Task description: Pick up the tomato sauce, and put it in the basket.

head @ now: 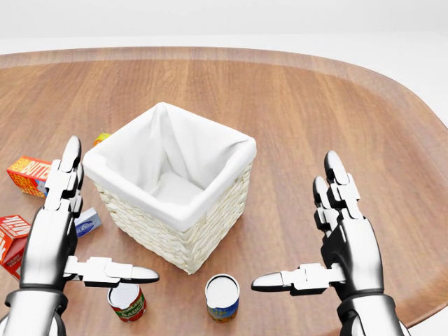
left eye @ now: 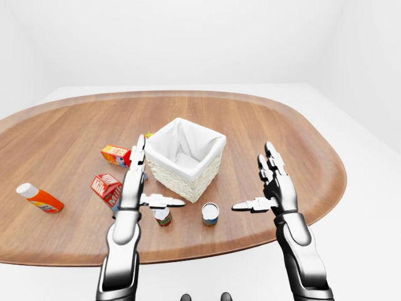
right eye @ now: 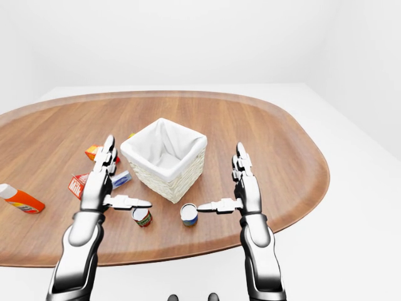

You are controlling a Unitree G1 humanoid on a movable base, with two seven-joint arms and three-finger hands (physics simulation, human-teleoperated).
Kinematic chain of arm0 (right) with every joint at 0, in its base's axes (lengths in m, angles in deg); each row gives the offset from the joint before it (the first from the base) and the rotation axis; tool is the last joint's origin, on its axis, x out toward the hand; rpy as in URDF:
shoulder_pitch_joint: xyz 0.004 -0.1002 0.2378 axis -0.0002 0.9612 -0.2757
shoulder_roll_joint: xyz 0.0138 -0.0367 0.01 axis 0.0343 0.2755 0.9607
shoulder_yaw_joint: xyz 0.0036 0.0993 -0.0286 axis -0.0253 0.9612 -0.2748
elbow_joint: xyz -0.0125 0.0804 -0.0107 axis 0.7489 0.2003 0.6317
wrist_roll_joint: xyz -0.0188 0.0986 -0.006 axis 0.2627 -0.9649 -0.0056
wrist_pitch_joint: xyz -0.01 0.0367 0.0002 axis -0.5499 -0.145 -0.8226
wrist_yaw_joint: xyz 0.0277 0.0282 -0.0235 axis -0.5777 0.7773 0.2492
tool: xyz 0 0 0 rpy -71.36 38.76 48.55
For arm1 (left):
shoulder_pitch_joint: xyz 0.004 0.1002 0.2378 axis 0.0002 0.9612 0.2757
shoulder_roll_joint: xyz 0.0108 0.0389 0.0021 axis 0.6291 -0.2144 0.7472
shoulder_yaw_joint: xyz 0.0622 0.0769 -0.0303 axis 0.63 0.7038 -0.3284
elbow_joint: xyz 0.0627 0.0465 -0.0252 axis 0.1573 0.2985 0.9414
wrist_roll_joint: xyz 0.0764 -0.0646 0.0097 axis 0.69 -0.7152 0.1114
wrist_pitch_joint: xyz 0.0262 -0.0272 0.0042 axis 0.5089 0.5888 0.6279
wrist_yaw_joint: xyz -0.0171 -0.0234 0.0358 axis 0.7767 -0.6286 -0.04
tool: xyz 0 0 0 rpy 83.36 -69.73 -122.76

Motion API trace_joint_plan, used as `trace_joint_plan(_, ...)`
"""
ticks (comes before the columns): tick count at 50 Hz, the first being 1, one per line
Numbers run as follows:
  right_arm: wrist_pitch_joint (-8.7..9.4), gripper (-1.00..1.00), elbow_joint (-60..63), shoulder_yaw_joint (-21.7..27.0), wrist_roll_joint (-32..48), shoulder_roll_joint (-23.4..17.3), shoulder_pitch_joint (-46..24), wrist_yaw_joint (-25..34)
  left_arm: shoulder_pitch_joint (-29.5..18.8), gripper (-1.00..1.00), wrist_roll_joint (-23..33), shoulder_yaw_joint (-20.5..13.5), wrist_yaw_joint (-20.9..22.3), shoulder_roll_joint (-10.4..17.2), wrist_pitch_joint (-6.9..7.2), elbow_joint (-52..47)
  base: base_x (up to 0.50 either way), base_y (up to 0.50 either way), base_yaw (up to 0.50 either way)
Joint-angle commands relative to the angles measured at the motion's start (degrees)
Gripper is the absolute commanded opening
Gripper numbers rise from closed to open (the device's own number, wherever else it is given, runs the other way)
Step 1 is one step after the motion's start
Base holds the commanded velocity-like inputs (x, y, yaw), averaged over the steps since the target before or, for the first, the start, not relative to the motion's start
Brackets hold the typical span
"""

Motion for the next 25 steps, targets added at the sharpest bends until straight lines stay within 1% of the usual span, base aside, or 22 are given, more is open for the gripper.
trace_joint_plan(1, 0.00, 1.00, 0.19, 0.01, 0.05, -0.01, 0.05, 0.01, -0.24, 1.00, 2.90, -0.24, 0.83, 0.44, 0.00, 0.03, 0.00, 0.00, 0.00)
trace_joint_plan(11, 0.00, 1.00, 0.15, -0.04, 0.10, -0.02, 0.07, 0.23, 0.06, 1.00, 4.88, -0.06, 1.62, 0.42, 0.00, 0.21, 0.00, 0.00, 0.00)
trace_joint_plan(13, 0.00, 1.00, 0.37, -0.03, -0.19, 0.03, 0.21, 0.38, 0.08, 1.00, 5.21, -0.04, 1.72, 0.43, 0.00, 0.23, 0.23, 0.00, 0.00)
trace_joint_plan(17, 0.00, 1.00, 0.54, 0.02, -0.04, 0.02, 0.02, 0.04, 0.19, 1.00, 6.00, -0.02, 2.12, 0.51, 0.00, -0.32, 0.45, 0.00, 0.00)
trace_joint_plan(25, 0.00, 1.00, 0.58, -0.03, -0.41, 0.02, 0.10, 0.19, 0.19, 1.00, 7.94, -0.14, 2.62, 0.71, 0.00, -0.69, 0.00, 0.00, 0.00)
